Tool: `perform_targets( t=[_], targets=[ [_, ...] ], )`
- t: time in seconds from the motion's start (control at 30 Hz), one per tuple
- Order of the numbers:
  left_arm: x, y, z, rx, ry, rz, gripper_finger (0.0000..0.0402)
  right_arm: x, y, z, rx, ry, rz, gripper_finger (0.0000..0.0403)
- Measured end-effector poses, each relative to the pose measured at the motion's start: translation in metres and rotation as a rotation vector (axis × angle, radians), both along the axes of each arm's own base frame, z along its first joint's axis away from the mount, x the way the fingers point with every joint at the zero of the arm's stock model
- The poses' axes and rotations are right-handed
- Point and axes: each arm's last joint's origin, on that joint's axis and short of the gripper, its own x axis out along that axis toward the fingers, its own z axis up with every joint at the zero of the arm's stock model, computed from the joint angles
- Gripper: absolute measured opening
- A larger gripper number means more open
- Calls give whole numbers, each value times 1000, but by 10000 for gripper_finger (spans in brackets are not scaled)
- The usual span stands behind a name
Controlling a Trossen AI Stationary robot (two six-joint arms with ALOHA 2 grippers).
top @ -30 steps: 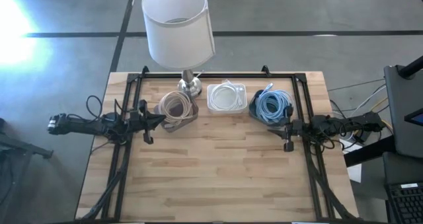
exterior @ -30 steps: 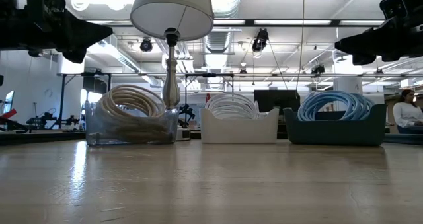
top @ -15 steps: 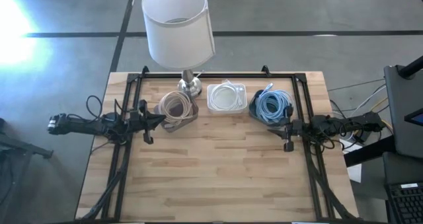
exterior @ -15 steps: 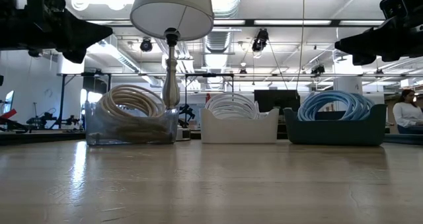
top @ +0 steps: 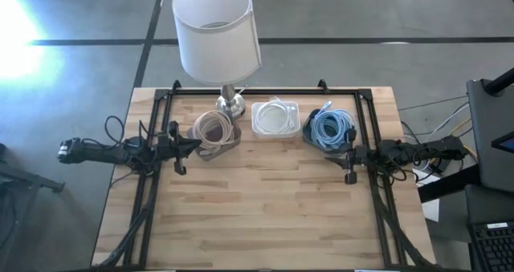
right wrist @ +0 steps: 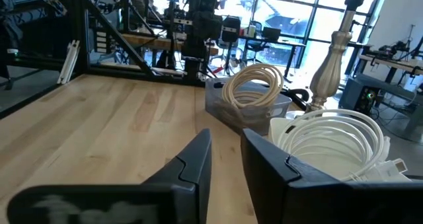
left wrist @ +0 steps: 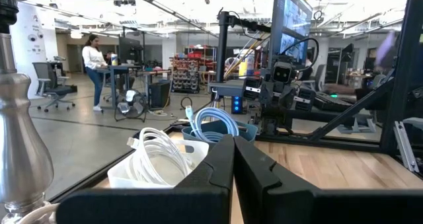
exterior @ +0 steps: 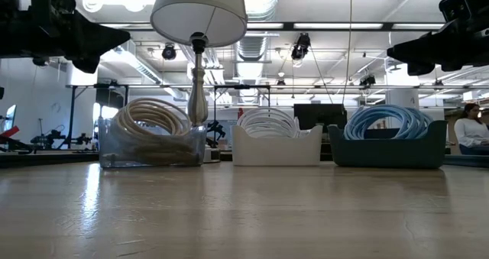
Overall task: Sort HDMI cables
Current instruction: Return to Home Position
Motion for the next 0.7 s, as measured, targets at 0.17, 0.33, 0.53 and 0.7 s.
perform_targets(
  t=[0.17,0.33,0.53,0.7],
  targets=[
    [0,0,0,0,0,0,12,0,0,0,0,0,0,68],
    [0,0,0,0,0,0,12,0,0,0,0,1,0,73],
    [0,0,0,0,0,-1,12,0,0,0,0,0,0,83],
    [0,0,0,0,0,-1,12,0,0,0,0,0,0,89]
  ],
)
